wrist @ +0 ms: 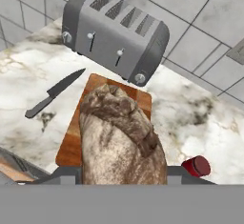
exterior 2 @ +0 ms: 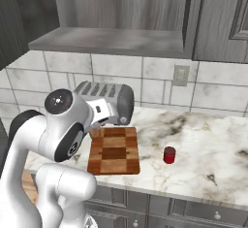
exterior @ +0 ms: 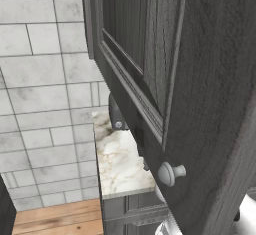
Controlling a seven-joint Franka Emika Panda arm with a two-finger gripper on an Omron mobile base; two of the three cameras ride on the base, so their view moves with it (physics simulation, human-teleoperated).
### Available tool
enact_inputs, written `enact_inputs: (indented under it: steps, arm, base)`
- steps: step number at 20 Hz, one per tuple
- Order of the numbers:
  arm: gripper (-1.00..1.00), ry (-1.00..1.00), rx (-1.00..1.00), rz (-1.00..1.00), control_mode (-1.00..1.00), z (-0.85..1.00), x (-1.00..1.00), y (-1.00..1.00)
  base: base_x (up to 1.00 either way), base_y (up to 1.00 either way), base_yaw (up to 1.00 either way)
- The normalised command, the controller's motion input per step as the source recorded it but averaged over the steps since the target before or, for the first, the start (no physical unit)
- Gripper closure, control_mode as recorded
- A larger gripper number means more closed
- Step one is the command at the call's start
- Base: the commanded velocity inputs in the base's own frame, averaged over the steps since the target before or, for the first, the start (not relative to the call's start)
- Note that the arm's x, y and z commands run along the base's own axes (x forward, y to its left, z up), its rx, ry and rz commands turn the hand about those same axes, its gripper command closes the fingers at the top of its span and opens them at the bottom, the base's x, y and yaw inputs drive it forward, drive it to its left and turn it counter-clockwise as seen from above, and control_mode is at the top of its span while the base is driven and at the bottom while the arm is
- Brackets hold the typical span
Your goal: Pick the bread, place it on the cutting board, pick the jam, place it on the counter, and close the cabinet.
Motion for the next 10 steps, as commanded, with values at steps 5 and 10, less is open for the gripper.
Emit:
enact_inputs:
  steps: [5,10]
  arm:
    - [1.00,0.00,-0.02,-0.01,-1.00,-0.43,0.15,0.01]
    - [1.00,0.00,-0.02,-0.01,-1.00,-0.42,0.21,0.03]
  base:
    - [0.00,0.00,0.00]
    - [0.00,0.00,0.00]
